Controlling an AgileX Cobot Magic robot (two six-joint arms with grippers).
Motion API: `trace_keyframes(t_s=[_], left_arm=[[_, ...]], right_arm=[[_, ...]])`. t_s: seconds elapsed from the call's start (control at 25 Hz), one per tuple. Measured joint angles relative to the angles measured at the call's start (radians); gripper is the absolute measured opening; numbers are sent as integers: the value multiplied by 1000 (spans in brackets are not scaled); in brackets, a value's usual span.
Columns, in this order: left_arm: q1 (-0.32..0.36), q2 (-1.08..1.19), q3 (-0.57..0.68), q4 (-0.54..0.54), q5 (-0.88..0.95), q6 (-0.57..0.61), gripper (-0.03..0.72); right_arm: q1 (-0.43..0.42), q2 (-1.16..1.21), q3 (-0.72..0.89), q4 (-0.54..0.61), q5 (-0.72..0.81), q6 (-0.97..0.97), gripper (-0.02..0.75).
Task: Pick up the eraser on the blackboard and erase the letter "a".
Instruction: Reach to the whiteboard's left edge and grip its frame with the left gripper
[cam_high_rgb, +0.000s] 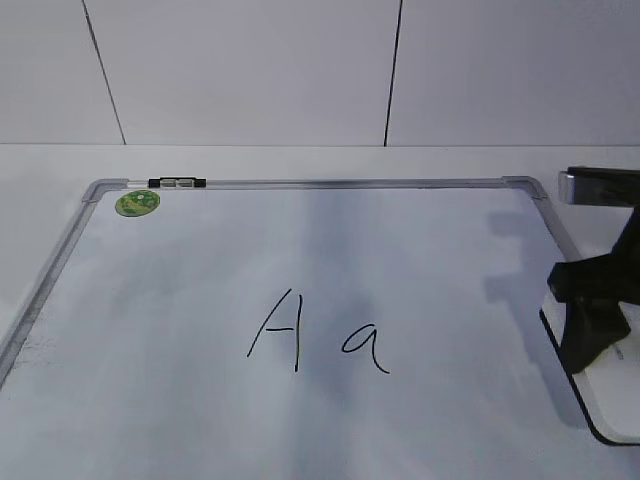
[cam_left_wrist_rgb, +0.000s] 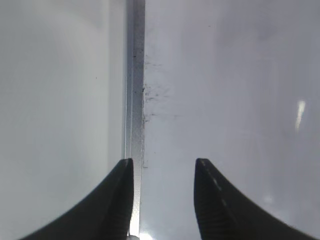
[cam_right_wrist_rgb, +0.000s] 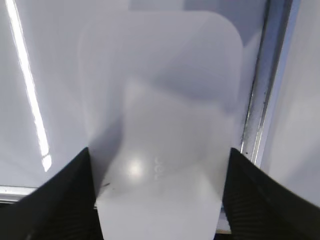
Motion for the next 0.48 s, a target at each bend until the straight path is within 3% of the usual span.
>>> trace_keyframes(t_s=[0.32,0.48], left_arm=[[0,149,-6,47,-88,0,305],[0,244,-67,69,-103,0,305]], right_arm=[[6,25,-81,-2,4,0,532],[57,25,-81,-2,6,-1,532]])
